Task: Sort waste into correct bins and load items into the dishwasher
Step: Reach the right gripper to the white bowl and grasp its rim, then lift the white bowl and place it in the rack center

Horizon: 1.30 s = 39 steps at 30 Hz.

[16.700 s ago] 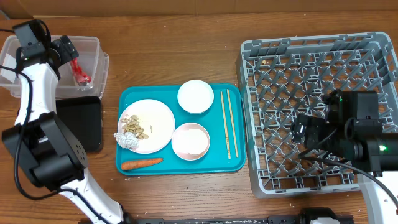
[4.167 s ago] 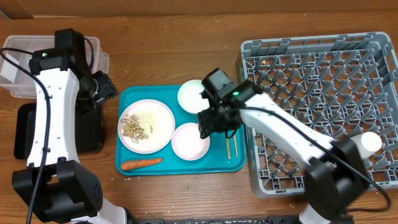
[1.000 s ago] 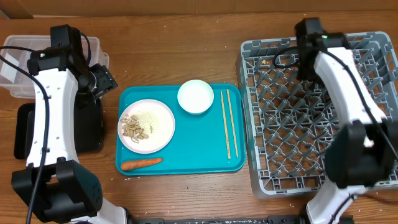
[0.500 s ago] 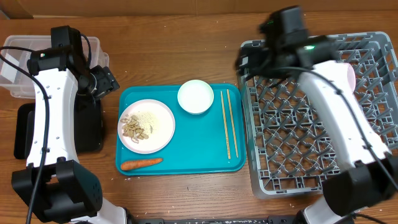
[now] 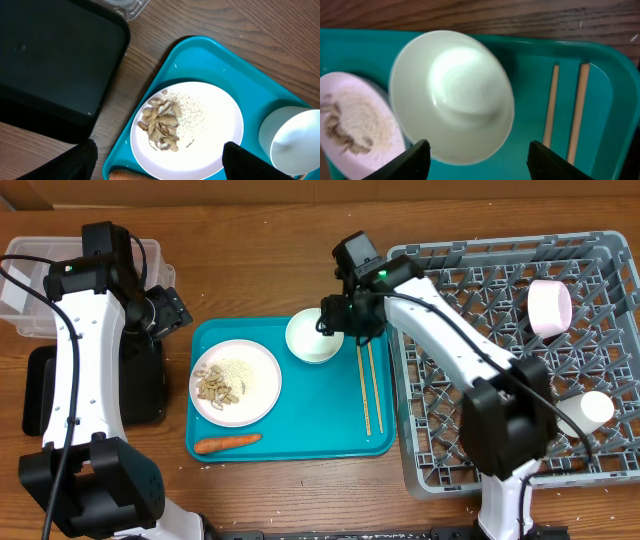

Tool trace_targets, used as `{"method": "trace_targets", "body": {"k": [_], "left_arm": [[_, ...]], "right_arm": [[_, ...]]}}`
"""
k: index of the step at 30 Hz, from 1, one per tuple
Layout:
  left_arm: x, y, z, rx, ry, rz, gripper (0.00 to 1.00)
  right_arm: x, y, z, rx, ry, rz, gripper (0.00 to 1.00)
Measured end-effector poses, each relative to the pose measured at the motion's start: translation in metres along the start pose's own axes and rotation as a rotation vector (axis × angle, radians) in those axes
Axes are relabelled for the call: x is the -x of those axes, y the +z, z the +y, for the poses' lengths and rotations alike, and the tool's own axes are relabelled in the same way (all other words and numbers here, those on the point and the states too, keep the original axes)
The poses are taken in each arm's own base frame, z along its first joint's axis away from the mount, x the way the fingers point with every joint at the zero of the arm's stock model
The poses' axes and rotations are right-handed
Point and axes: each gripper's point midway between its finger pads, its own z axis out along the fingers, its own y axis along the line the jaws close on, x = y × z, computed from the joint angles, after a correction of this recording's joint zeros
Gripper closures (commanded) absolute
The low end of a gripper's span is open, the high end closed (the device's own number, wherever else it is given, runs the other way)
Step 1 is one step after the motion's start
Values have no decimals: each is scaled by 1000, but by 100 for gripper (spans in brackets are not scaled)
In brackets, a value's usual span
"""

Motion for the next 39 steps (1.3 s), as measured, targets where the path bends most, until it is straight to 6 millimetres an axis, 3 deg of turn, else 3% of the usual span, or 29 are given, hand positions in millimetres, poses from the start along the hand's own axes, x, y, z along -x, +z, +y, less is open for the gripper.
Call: {"method": "trace_targets", "body": {"k": [2, 6, 12, 16, 20, 22, 25, 30, 32, 34, 36, 39], "left_arm": [[0, 0, 0, 1, 0, 1, 18], [0, 0, 0, 1, 0, 1, 18], [0, 0, 0, 1, 0, 1, 18], [0, 0, 0, 1, 0, 1, 18], [0, 0, 0, 1, 0, 1, 18], [0, 0, 0, 1, 0, 1, 18], [0, 0, 0, 0, 0, 2, 18], [0, 0, 0, 0, 0, 1, 18], [1, 0, 0, -2, 0, -3, 18], [2, 0, -1, -3, 0, -6, 18], [2, 0, -1, -4, 0, -9, 18], [2, 0, -1, -4, 0, -9, 18]], "right_arm": [[-1, 14, -5, -16, 13, 18, 53], [-5, 39, -14, -42, 29, 56, 60], [-5, 48, -17, -53, 32, 63, 96], [-8, 47, -21, -67, 41, 77, 96], [-10, 28, -30, -125, 59, 109, 96], [5, 4, -37, -174, 70, 75, 96], [41, -47, -54, -269, 88, -52, 96], [77, -157, -90, -498, 121, -340, 96], [75, -208, -109, -648, 152, -456, 96], [56, -254, -137, -854, 228, -525, 96], [43, -280, -157, -1020, 279, -567, 96], [39, -292, -180, -1184, 334, -634, 96]]}}
